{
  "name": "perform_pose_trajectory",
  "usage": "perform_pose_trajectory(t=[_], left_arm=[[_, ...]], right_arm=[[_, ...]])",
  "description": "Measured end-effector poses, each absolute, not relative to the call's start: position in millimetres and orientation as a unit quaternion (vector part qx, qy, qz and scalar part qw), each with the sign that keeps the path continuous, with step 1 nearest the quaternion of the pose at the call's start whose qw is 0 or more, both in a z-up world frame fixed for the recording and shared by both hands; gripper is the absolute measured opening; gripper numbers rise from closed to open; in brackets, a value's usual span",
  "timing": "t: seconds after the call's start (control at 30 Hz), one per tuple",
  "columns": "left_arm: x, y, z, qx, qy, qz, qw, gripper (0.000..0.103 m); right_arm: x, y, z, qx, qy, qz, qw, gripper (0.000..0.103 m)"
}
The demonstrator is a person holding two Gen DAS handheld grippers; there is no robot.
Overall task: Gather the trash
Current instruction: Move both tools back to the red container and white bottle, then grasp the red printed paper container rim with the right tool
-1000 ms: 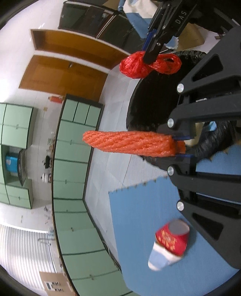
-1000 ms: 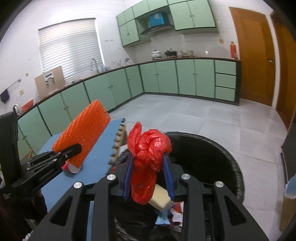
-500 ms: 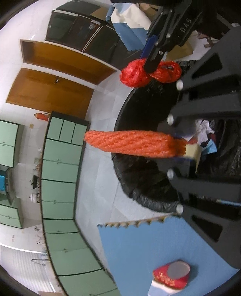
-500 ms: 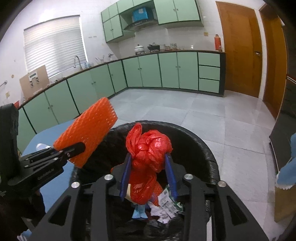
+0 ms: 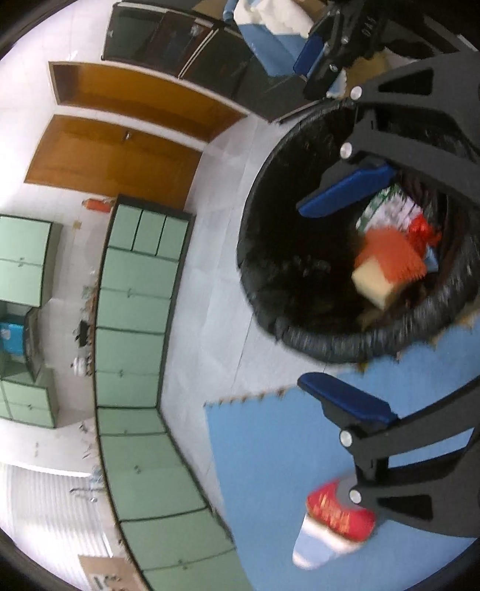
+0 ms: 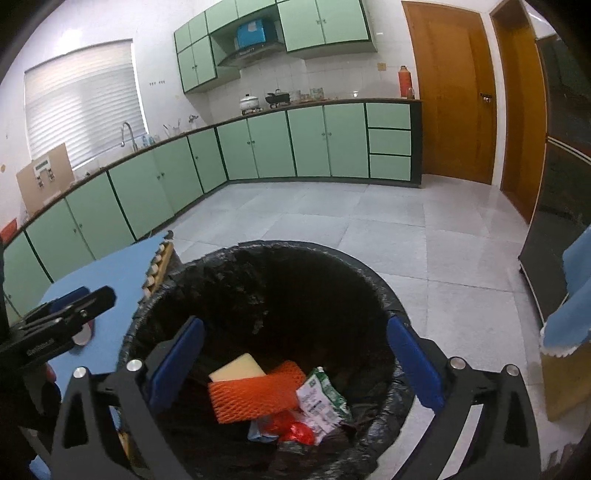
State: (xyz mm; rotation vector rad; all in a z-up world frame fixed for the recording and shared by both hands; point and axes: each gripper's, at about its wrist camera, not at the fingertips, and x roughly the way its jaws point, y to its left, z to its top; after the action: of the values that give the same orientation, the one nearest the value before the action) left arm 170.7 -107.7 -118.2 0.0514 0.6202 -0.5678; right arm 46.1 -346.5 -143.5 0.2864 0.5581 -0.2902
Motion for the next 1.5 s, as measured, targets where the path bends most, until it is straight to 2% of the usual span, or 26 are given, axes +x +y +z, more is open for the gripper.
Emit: perform_pose_trajectory(t=[0.73,1.1,1.5], left_arm=[[173.7,87.9,-83.2,0.008,0.261,-0.089,0.961,0.087],[183.1,152.5,-98.2,0.009,0.273,-0.023,0.962,0.087],[205.1,180.0,-119.9,0.0,0.293,-0.001,0.956,0.087]], right_arm=[[122.9,-203.2,-121.3,0.099,0.261,0.001,0.96,0.097],[170.2,-113.3,-143.6,0.062,0.289,0.101,0.95,0.097],[213.0,-61.4,-190.7,0.001,0.354,0.165,0.921,0.097]])
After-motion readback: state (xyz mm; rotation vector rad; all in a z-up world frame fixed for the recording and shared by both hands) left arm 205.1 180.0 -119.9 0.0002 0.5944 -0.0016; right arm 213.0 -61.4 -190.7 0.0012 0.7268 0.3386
